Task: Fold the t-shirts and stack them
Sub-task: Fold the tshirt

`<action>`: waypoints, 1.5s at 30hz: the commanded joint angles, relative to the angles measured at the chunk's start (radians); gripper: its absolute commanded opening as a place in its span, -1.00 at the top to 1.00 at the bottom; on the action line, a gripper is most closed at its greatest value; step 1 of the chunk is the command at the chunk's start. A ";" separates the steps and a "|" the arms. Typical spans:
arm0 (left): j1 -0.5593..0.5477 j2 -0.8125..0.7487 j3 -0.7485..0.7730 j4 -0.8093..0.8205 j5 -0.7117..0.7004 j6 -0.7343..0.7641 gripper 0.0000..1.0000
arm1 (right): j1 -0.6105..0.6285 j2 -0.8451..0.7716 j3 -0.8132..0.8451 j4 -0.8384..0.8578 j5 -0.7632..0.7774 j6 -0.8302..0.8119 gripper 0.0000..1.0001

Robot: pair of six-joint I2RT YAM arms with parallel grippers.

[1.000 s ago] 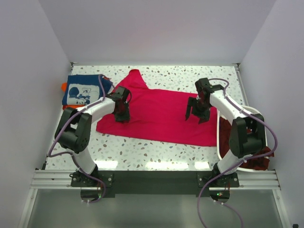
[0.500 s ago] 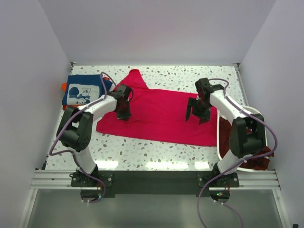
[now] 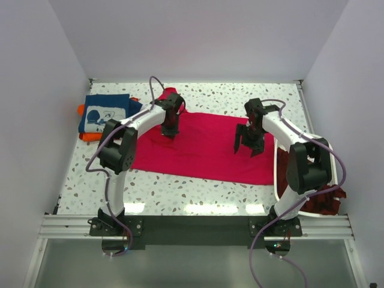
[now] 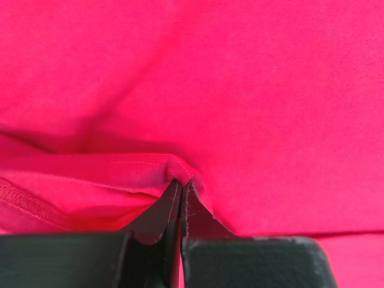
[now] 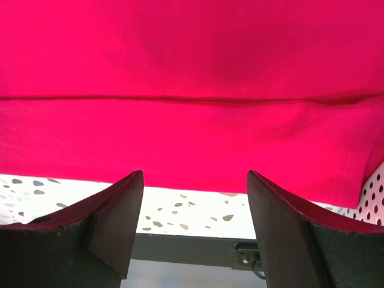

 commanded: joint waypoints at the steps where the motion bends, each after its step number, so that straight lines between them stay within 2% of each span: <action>1: -0.021 0.024 0.091 -0.069 -0.031 0.047 1.00 | 0.003 0.005 0.032 -0.012 -0.019 -0.018 -0.46; 9: -0.027 0.079 0.213 -0.097 -0.026 0.052 0.99 | 0.003 0.039 0.056 -0.015 -0.030 -0.018 -0.47; 12: -0.027 0.104 0.272 -0.106 -0.003 0.052 0.92 | 0.003 0.054 0.067 -0.023 -0.030 -0.021 -0.47; 18: -0.027 0.173 0.371 -0.141 0.027 0.064 0.56 | 0.003 0.079 0.090 -0.032 -0.033 -0.029 -0.48; 19: -0.027 0.177 0.379 -0.143 0.027 0.064 0.42 | 0.004 0.082 0.091 -0.032 -0.035 -0.030 -0.48; 22: -0.027 0.183 0.402 -0.147 0.030 0.071 0.28 | 0.003 0.091 0.096 -0.032 -0.038 -0.032 -0.48; 27: -0.027 0.155 0.419 -0.138 0.056 0.056 0.26 | 0.003 0.106 0.114 -0.035 -0.042 -0.032 -0.48; 33: 0.000 0.073 0.353 -0.132 -0.037 0.015 0.16 | 0.003 0.117 0.130 -0.036 -0.045 -0.037 -0.48; 45: 0.030 0.104 0.272 -0.127 -0.013 0.028 0.15 | 0.003 0.119 0.133 -0.038 -0.049 -0.041 -0.48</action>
